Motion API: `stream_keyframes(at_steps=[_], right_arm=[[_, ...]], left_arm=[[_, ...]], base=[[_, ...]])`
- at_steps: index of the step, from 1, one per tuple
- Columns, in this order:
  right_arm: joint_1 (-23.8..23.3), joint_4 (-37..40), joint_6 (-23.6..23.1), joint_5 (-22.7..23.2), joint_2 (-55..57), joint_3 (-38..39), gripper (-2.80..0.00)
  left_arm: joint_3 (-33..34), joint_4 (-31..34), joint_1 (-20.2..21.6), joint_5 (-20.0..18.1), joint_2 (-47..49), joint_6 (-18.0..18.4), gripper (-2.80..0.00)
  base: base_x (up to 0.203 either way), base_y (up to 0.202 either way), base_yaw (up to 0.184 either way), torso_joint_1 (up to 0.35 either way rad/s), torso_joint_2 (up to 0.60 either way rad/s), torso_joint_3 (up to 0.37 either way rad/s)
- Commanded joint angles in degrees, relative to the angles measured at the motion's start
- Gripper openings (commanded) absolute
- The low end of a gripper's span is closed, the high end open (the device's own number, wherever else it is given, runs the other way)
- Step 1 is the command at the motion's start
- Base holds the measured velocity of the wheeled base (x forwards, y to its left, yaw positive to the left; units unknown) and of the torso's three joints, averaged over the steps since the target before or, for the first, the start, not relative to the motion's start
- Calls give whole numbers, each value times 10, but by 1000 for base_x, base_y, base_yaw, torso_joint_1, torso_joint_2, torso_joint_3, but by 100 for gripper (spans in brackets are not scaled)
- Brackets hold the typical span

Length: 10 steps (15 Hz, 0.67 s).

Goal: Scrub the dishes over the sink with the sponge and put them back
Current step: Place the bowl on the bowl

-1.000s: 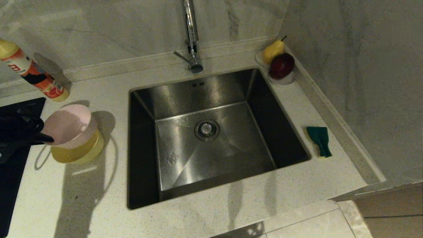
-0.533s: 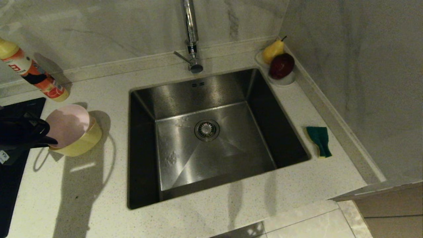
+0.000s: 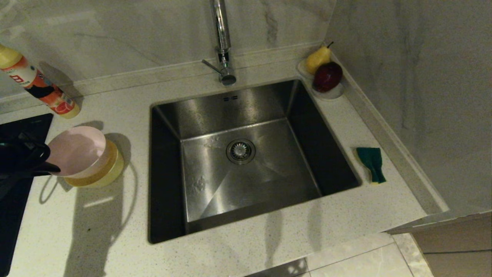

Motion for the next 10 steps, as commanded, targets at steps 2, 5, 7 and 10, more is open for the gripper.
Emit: stream_keyframes(at_steps=[2, 5, 7, 10], right_arm=[[0, 0, 0, 0, 1, 0, -280], [0, 0, 0, 0, 1, 0, -280], [0, 0, 0, 0, 1, 0, -280], [0, 0, 0, 0, 1, 0, -280]], left_arm=[[11, 17, 1, -1, -6, 2, -280], [31, 12, 2, 0, -4, 6, -280], [33, 11, 2, -2, 0, 6, -280], [31, 11, 2, 0, 4, 6, 0]], base=[[0, 0, 0, 0, 0, 0], [0, 0, 0, 0, 0, 0], [0, 0, 0, 0, 0, 0], [0, 0, 0, 0, 0, 0]])
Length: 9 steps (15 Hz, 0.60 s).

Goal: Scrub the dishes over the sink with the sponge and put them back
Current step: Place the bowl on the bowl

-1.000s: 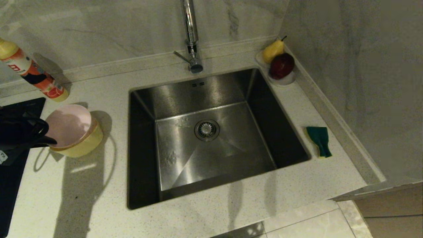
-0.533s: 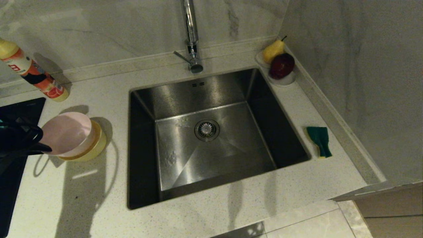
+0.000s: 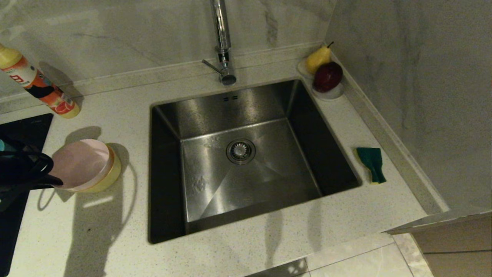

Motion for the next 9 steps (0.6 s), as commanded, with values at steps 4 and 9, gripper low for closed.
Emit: stream_keyframes(at_steps=[4, 9], right_arm=[[0, 0, 0, 0, 1, 0, -280], [0, 0, 0, 0, 1, 0, -280]], left_arm=[[-8, 0, 2, -5, -8, -6, 0], [-67, 10, 18, 0, -40, -28, 0]], base=[[0, 0, 0, 0, 0, 0], [0, 0, 0, 0, 0, 0]])
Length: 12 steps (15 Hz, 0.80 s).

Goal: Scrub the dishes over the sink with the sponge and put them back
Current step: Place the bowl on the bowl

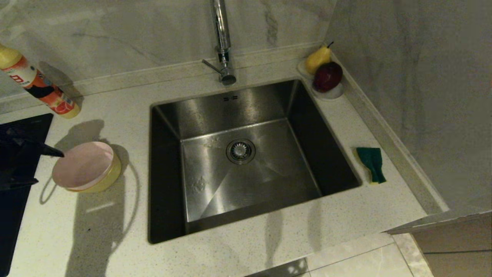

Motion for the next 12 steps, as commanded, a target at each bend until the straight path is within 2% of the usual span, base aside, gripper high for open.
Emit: stream_keyframes(at_steps=[1, 8, 9, 12], right_arm=[[0, 0, 0, 0, 1, 0, -280], [0, 0, 0, 0, 1, 0, -280], [0, 0, 0, 0, 1, 0, -280], [0, 0, 0, 0, 1, 0, -280]], left_arm=[[-25, 8, 20, 5, -16, -6, 0], [-81, 14, 157, 8, 40, -3, 0], [-82, 14, 164, 8, 48, -2, -280], [-99, 13, 187, 4, 64, -2, -280]], base=[[0, 0, 0, 0, 0, 0], [0, 0, 0, 0, 0, 0], [0, 0, 0, 0, 0, 0], [0, 0, 0, 0, 0, 0]])
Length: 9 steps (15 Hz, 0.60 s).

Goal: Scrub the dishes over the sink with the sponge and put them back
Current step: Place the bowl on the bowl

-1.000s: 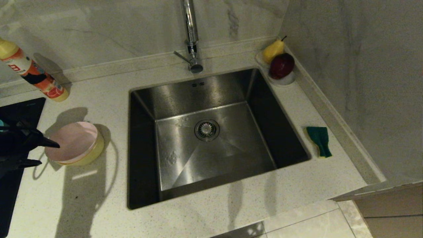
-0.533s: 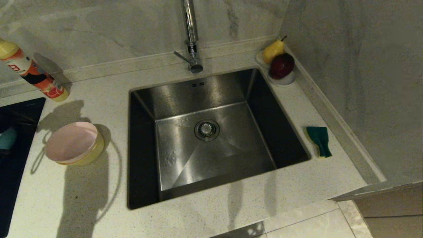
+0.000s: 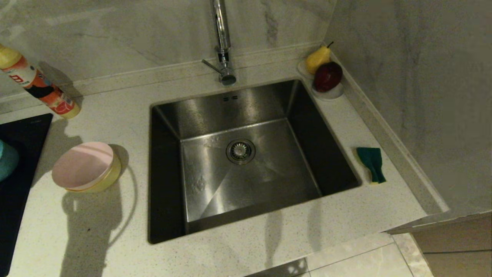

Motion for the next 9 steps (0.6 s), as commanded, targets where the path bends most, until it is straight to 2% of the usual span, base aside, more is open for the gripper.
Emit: stream_keyframes(at_steps=[1, 6, 8, 9], right_arm=[[0, 0, 0, 0, 1, 0, -280], [0, 0, 0, 0, 1, 0, -280], [0, 0, 0, -1, 1, 0, -280], [0, 0, 0, 0, 1, 0, -280]], left_arm=[[-17, 3, 21, -3, 22, -2, -280], [-49, 4, 65, -3, 52, -3, -280], [-64, 19, 76, -14, 69, -4, -280], [-77, 34, 82, -20, 77, -5, 0]], base=[[0, 0, 0, 0, 0, 0], [0, 0, 0, 0, 0, 0], [0, 0, 0, 0, 0, 0], [0, 0, 0, 0, 0, 0]])
